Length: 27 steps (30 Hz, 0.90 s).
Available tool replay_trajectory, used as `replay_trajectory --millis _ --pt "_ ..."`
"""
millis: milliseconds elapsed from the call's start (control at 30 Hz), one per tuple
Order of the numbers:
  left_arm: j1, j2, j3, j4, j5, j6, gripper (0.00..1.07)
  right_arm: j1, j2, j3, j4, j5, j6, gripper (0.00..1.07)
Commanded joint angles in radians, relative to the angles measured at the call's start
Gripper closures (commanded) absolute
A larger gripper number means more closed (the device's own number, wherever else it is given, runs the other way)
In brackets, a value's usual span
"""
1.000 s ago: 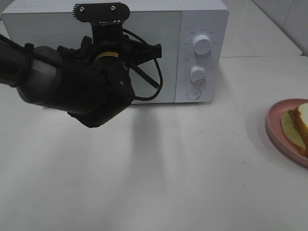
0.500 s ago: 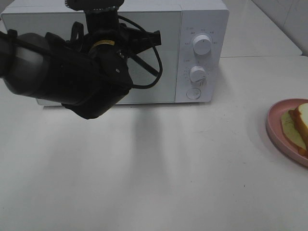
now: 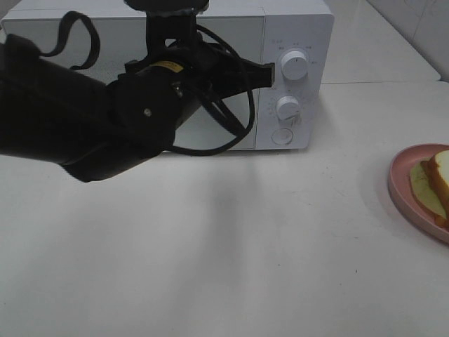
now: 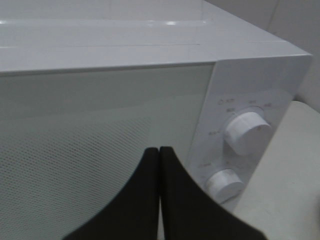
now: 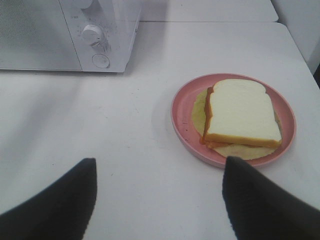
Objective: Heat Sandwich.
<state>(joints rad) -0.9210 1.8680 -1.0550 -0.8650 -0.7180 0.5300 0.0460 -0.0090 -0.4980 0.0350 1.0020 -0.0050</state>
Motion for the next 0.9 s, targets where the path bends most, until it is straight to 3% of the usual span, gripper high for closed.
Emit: replay_trajectory --millis 33,67,100,133,233,267,300,367,400,433,533,567,600,667,700,733,833,867,900 --pt "-0.002 -0.064 0.075 0.248 0.015 -0.193 1.07 -0.004 -0.022 0.002 0.0 -0.006 -0.009 0.37" --pt "-0.002 -0.08 0.1 0.34 0.015 -0.248 1.07 -0.004 -0.022 0.002 0.0 -0.006 -0.009 0.37" --pt "-0.002 -0.08 0.1 0.34 0.015 -0.248 1.07 -0.004 -0.022 0.002 0.0 -0.006 -0.009 0.37" --pt "-0.002 -0.108 0.144 0.514 0.015 -0.349 1.07 -0.004 -0.022 0.002 0.0 -0.006 -0.009 0.37" --pt "-0.002 -0.145 0.191 0.789 0.016 -0.536 1.07 -0.004 -0.022 0.002 0.0 -0.006 -0.009 0.37" --pt "-0.002 -0.145 0.191 0.789 0.016 -0.536 1.07 -0.004 -0.022 0.002 0.0 -0.006 -0.009 0.37" --pt "0.011 -0.166 0.208 0.949 0.026 -0.654 1.07 -0.004 -0.022 0.002 0.0 -0.006 -0.009 0.37" --pt "0.029 -0.186 0.216 1.138 0.048 -0.784 1.07 -0.004 -0.022 0.002 0.0 -0.006 -0.009 0.37" --pt "0.059 -0.208 0.216 1.306 0.093 -0.911 1.07 -0.004 -0.022 0.002 0.0 -0.006 -0.009 0.37" --pt "0.059 -0.208 0.216 1.306 0.093 -0.911 1.07 -0.004 -0.022 0.002 0.0 -0.006 -0.009 0.37" --pt "0.109 -0.256 0.216 1.552 0.19 -1.123 1.07 -0.004 -0.022 0.002 0.0 -0.006 -0.009 0.37" --pt "0.109 -0.256 0.216 1.552 0.19 -1.123 1.07 -0.004 -0.022 0.002 0.0 -0.006 -0.009 0.37" --pt "0.133 -0.291 0.216 1.707 0.258 -1.253 1.07 -0.004 -0.022 0.002 0.0 -0.006 -0.009 0.37" --pt "0.155 -0.331 0.216 1.836 0.333 -1.394 1.07 -0.004 -0.022 0.002 0.0 -0.006 -0.009 0.37" --pt "0.17 -0.37 0.216 1.951 0.395 -1.515 1.07 -0.004 -0.022 0.002 0.0 -0.006 -0.009 0.37" --pt "0.17 -0.37 0.216 1.951 0.395 -1.515 1.07 -0.004 -0.022 0.002 0.0 -0.006 -0.009 0.37" --pt "0.185 -0.429 0.216 2.121 0.464 -1.707 0.93 -0.004 -0.022 0.002 0.0 -0.006 -0.009 0.37" --pt "0.185 -0.429 0.216 2.121 0.464 -1.707 0.93 -0.004 -0.022 0.002 0.0 -0.006 -0.009 0.37" --pt "0.196 -0.467 0.216 2.214 0.48 -1.815 0.75 -0.004 -0.022 0.002 0.0 -0.006 -0.009 0.37"
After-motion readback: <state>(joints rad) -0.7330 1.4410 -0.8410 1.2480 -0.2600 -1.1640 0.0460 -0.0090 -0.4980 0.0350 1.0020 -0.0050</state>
